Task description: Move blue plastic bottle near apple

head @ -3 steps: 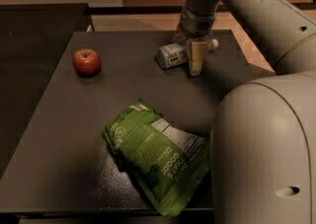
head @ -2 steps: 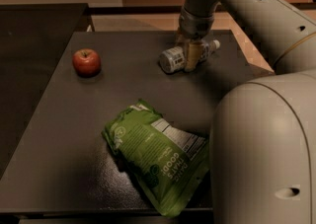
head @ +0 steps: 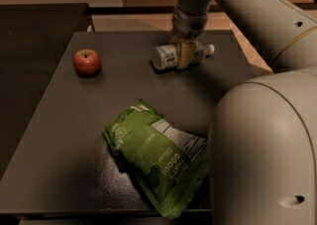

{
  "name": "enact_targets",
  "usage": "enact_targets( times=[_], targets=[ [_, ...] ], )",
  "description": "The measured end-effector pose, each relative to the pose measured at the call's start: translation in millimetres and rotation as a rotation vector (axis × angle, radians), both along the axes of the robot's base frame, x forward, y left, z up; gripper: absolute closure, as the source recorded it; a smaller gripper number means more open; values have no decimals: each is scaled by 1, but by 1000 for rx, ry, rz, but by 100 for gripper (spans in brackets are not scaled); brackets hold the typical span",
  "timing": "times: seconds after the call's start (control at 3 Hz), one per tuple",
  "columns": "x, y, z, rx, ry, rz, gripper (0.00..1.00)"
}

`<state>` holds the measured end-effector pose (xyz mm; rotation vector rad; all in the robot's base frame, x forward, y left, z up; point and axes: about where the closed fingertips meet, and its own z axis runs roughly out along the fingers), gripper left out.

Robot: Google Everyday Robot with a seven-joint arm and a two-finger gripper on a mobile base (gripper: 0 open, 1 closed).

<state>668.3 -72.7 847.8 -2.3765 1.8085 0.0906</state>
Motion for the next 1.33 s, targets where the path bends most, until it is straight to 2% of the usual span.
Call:
enact_targets(
  times=[0.33,1.33],
  targets=[
    [-8,24,10,5,-20,39,100],
    [-29,92,4,-32,-48,145,100]
  ],
)
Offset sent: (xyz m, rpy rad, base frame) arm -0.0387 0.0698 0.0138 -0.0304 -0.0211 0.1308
